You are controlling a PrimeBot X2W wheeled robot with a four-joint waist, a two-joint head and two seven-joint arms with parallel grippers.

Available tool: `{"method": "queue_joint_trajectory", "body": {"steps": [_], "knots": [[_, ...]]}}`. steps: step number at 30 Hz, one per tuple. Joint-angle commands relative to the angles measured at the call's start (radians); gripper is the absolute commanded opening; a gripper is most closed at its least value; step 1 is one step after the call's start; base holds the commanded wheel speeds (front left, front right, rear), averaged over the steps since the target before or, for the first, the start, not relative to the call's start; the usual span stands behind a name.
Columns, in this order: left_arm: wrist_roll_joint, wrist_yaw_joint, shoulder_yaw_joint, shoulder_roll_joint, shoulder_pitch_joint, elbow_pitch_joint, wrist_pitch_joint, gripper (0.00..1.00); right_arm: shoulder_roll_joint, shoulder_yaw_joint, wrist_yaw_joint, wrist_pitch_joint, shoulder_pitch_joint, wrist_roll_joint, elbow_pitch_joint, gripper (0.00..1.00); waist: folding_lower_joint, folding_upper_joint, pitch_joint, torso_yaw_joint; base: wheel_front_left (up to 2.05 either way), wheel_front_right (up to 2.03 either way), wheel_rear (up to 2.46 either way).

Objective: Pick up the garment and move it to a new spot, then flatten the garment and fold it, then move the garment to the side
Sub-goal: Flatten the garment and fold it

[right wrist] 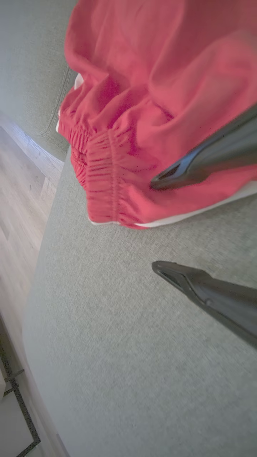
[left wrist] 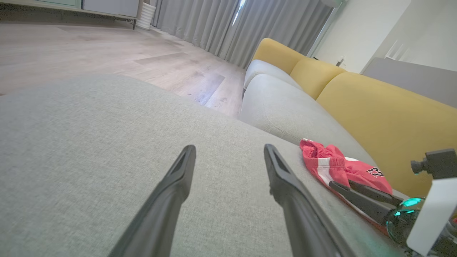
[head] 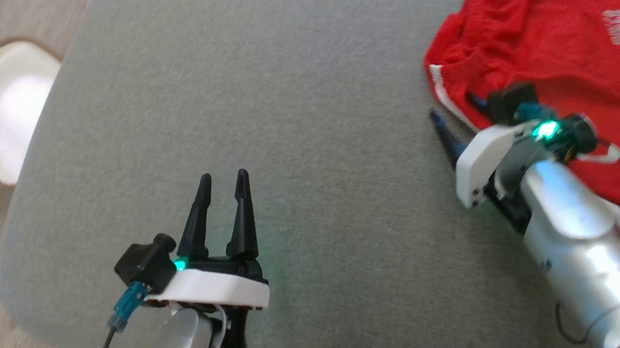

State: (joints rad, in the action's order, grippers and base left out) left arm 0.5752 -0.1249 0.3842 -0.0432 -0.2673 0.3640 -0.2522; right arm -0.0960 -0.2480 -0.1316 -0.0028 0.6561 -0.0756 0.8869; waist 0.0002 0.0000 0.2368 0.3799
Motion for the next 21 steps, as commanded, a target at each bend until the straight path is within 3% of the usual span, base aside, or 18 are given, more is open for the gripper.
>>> {"method": "queue_joint_trajectory", "body": {"steps": [1, 14, 15, 16, 21], "knots": [[0.005, -0.006, -0.025, -0.007, -0.041, -0.029, -0.01, 1.0, 0.003, -0.01, 0.001, -0.007, 0.042, 0.006, -0.01, 1.0, -0.0002, 0.0, 0.026, 0.027, 0.0, 0.0, 0.0], [0.033, -0.006, 0.018, -0.007, -0.08, -0.038, -0.01, 1.0, -0.004, 0.005, 0.001, -0.003, 0.22, 0.03, 0.25, 1.0, -0.0002, 0.0, 0.085, 0.062, 0.0, 0.0, 0.0], [0.033, -0.006, 0.019, -0.007, -0.082, -0.038, -0.01, 1.0, 0.0, 0.004, 0.001, -0.004, 0.226, 0.027, 0.263, 0.55, -0.0002, 0.0, 0.086, 0.062, 0.0, 0.0, 0.0], [0.033, -0.006, 0.02, -0.007, -0.084, -0.037, -0.01, 1.0, 0.005, 0.001, 0.001, -0.006, 0.231, 0.023, 0.275, 0.0, -0.0002, 0.0, 0.087, 0.061, 0.0, 0.0, 0.0], [0.032, -0.006, 0.017, -0.007, -0.086, -0.031, -0.01, 1.0, 0.036, -0.057, 0.001, -0.046, 0.233, -0.038, 0.297, 0.0, -0.0002, 0.0, 0.079, 0.051, 0.0, 0.0, 0.0]]}}
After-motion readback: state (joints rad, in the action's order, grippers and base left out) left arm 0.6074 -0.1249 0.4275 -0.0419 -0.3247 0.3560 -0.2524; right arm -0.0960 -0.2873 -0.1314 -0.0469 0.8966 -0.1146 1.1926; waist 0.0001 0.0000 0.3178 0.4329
